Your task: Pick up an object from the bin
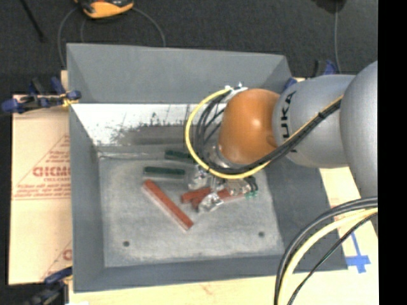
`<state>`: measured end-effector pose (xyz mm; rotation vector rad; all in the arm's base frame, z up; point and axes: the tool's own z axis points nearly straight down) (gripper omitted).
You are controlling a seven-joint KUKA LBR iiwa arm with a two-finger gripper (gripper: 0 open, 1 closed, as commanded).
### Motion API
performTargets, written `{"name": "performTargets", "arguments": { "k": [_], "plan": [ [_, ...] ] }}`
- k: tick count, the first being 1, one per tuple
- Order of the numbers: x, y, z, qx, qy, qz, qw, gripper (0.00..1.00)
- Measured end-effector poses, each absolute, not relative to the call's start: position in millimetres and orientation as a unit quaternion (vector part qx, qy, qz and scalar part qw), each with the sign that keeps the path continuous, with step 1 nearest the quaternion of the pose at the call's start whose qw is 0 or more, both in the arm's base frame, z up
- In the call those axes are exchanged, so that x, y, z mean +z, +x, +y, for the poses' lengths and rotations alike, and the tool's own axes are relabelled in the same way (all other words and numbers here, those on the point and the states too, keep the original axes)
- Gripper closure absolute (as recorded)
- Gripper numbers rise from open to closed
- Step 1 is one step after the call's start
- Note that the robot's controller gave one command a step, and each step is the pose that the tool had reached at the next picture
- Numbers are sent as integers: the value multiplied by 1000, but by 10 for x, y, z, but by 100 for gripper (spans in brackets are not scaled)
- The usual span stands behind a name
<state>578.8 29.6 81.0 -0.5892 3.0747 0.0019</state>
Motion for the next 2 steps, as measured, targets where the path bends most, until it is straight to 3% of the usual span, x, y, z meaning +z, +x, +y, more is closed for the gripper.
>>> {"name": "performTargets", "arguments": {
  "k": [1, 2],
  "plan": [
    [810, 5788, 296, 1, -188, 982, 5, 100],
    [2365, 5778, 294, -1, -223, 975, 5, 100]
  ]
}}
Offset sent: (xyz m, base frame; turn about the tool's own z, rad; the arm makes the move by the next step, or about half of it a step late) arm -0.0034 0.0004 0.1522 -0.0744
